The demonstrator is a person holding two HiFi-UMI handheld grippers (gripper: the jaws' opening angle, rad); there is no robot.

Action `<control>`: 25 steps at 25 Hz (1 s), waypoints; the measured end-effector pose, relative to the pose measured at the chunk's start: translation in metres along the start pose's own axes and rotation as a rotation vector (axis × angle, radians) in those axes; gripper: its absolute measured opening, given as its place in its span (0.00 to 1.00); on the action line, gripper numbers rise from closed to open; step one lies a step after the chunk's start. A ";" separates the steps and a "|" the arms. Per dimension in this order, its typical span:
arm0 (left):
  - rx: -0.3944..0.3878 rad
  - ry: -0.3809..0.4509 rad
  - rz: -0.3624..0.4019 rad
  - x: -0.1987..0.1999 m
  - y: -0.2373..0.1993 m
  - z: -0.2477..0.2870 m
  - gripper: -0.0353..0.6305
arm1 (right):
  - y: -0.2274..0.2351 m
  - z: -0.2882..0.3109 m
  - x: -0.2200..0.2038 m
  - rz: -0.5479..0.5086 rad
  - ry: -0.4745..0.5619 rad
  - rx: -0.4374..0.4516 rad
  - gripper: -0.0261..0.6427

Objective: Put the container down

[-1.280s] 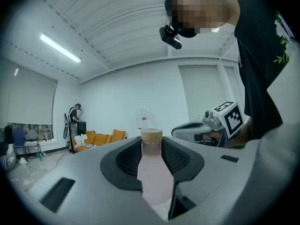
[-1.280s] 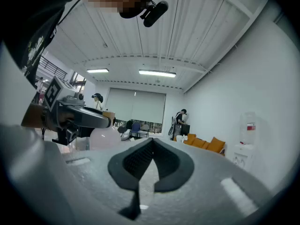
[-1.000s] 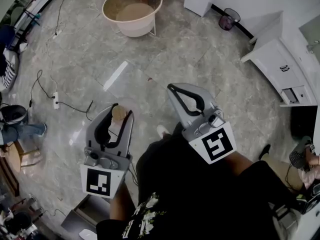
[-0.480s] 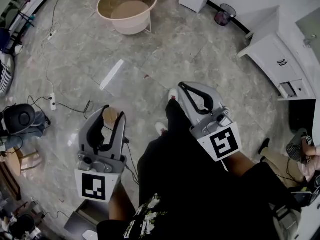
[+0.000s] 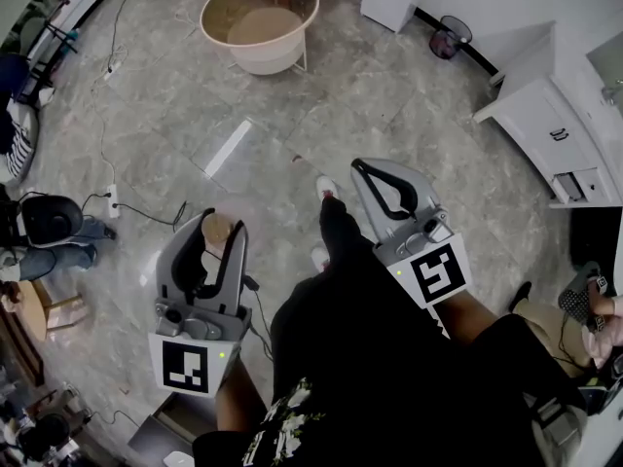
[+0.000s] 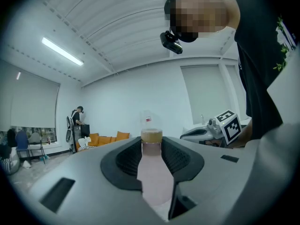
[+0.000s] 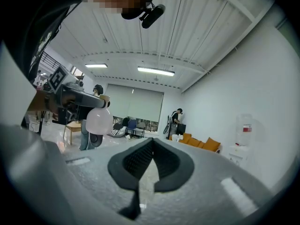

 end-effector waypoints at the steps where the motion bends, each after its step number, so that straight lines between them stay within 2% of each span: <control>1: 0.003 0.001 0.005 0.001 -0.004 0.002 0.26 | 0.002 0.005 0.000 0.003 0.000 0.003 0.03; 11: 0.014 -0.004 0.007 -0.004 -0.048 0.041 0.26 | 0.017 0.064 0.015 0.029 0.013 0.046 0.03; 25: -0.011 -0.022 0.006 -0.004 -0.103 0.139 0.26 | 0.077 0.148 0.032 0.048 0.029 0.086 0.03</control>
Point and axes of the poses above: the fingertips, and each gripper's own axes: z forward along the fingers, y to its right, x out of its top, the point moved 3 cm from there along -z, backward along the fingers, and after that the axes turned 11 degrees about z, right-handed, at the moved point
